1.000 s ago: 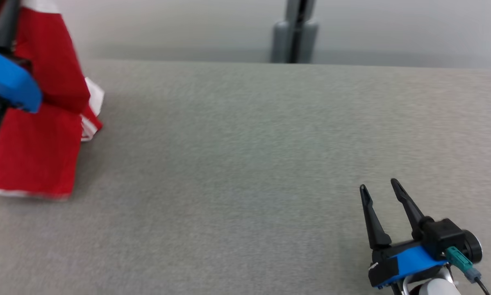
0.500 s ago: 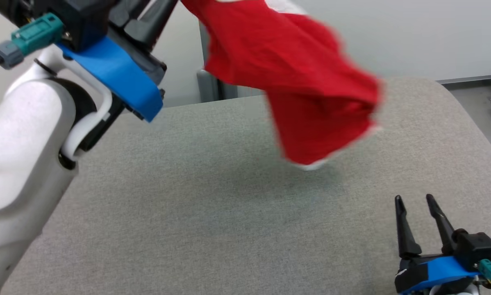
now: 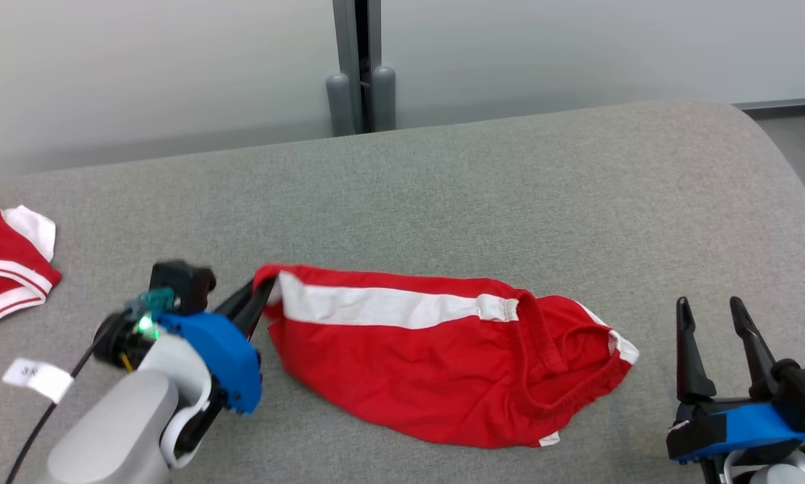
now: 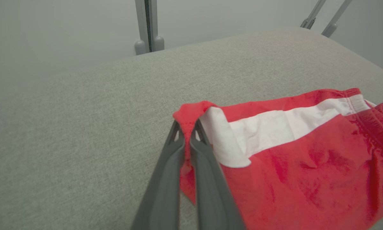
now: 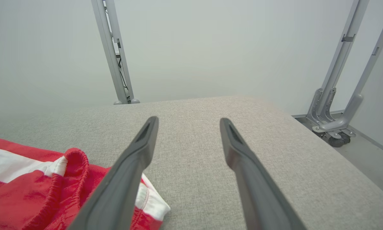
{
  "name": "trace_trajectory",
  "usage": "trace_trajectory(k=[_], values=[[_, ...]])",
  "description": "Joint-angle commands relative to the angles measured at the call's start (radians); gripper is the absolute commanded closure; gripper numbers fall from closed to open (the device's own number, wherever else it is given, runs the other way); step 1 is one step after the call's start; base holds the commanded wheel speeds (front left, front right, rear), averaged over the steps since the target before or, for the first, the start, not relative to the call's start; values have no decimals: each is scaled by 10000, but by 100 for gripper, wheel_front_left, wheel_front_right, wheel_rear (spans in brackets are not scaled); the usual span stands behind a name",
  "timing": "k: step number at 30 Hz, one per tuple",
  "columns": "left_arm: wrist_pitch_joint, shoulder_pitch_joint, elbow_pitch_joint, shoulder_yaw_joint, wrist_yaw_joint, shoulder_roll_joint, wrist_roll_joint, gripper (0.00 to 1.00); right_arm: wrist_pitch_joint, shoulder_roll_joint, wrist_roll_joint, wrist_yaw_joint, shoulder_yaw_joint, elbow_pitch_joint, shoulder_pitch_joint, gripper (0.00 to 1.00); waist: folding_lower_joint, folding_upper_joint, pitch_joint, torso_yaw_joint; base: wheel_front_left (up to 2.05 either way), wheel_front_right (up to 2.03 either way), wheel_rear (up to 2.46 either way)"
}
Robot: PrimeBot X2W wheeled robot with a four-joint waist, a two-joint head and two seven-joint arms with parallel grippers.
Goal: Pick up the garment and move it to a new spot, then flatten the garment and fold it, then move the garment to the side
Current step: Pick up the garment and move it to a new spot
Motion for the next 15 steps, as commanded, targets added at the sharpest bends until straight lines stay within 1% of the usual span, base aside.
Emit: trace_trajectory(k=[1,4,6,7,9,10,11,15], values=[[-186,246,619,90,87,-127,-154,100,-9,-32,4,-1,104,-16,-170,0,0,-1,121,39,0,0,0],[-344,369,1529,167,159,-323,-318,100,-10,-34,40,-1,255,-34,-264,0,0,-1,244,69,0,0,0],[-468,266,1966,179,124,-433,-360,100,-9,-32,35,-1,329,-46,-326,0,0,-1,299,95,0,0,0],[-551,185,2133,174,100,-477,-348,90,-9,-34,23,1,362,-58,-367,0,0,-1,317,111,0,0,0],[-661,26,2396,142,59,-558,-291,55,-10,-34,9,1,417,-74,-411,0,0,-1,354,151,0,0,0],[-737,-24,2501,130,26,-590,-265,16,-9,-32,-2,-1,447,-70,-417,0,0,-1,363,176,0,0,0],[-783,-64,2614,142,13,-641,-289,0,-10,-34,-8,-1,476,-62,-403,0,0,-1,368,204,0,0,0],[-1017,-232,2813,130,-8,-799,-235,0,-9,-32,-24,-1,621,-34,-416,0,0,-1,359,301,0,0,0]])
